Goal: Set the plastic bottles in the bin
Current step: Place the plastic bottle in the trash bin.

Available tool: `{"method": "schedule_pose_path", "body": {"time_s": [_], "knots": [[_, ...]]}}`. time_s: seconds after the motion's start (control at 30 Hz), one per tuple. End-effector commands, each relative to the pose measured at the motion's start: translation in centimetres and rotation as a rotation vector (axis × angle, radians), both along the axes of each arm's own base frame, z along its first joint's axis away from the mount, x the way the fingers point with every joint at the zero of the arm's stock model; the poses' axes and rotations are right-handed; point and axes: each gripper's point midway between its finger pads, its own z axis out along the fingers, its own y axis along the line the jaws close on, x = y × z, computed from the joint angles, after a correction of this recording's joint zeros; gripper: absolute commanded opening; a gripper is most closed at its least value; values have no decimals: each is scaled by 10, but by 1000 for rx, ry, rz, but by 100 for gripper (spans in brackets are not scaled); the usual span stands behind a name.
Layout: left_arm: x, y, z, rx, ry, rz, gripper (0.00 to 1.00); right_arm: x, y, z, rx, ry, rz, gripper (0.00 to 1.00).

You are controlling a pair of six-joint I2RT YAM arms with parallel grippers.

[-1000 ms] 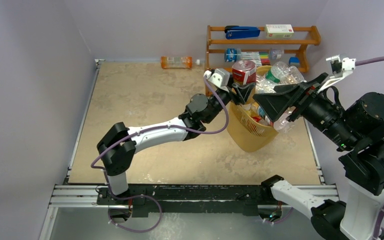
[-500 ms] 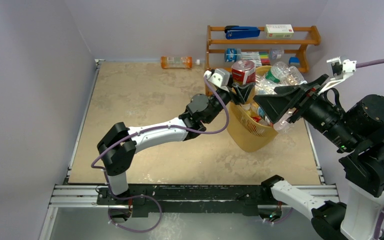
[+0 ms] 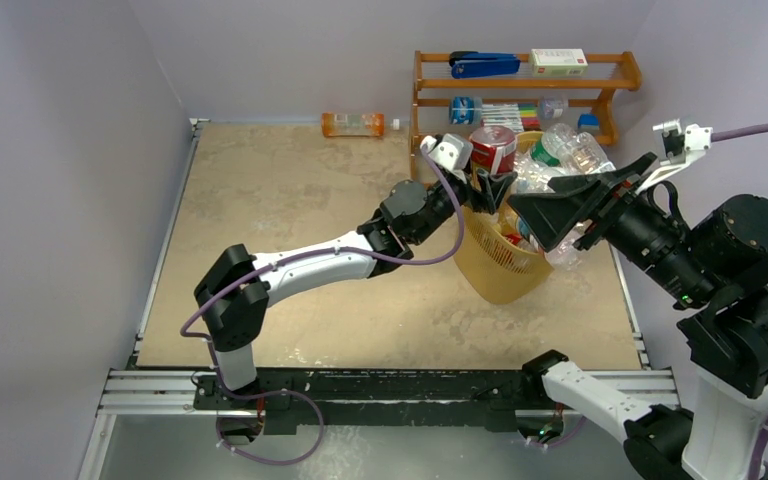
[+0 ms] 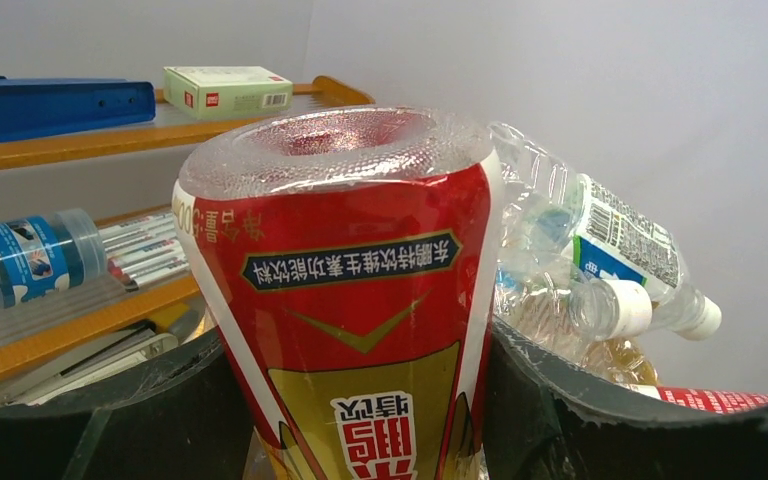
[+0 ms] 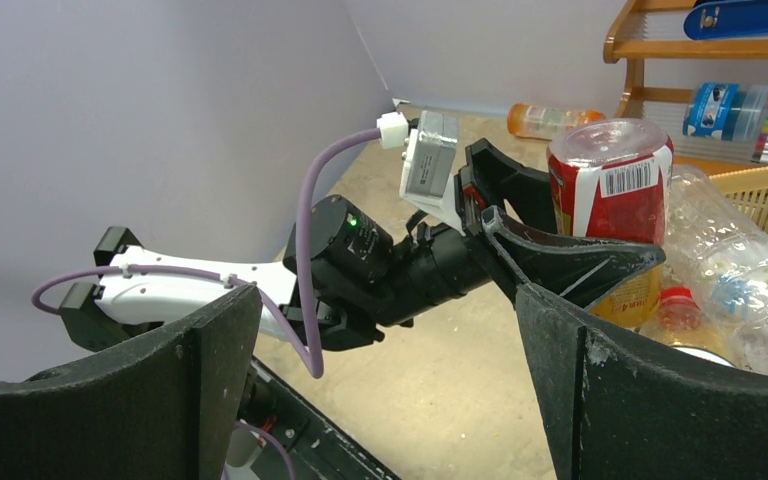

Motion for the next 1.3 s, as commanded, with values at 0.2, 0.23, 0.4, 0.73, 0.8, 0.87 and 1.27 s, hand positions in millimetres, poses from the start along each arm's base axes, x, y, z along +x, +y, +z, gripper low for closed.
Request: {"method": "schedule_pose_path", "body": {"time_s": [0.2,0.23,0.4,0.73,0.8,0.87,1.27], "knots": [[-23,3,10,79,-39,-87,72,0,4,10,29,-53,21,100],[-24,4,11,80,-42,-88,72,0,5,10,29,-52,23,100],[-26,11,19,80,-49,-84,74,2,8,9,31,-52,34,100],[-40,18,38,67,-46,-156,80,3,8,8,31,-50,35,100],[-41,22,41,59,-37,-165,80,3,9,9,32,-51,38,100],[-42,27,45,49,-31,-170,80,4,9,8,31,-49,39,100],[-33,65,61,-23,4,-143,81,4,13,8,39,-49,53,100]]}}
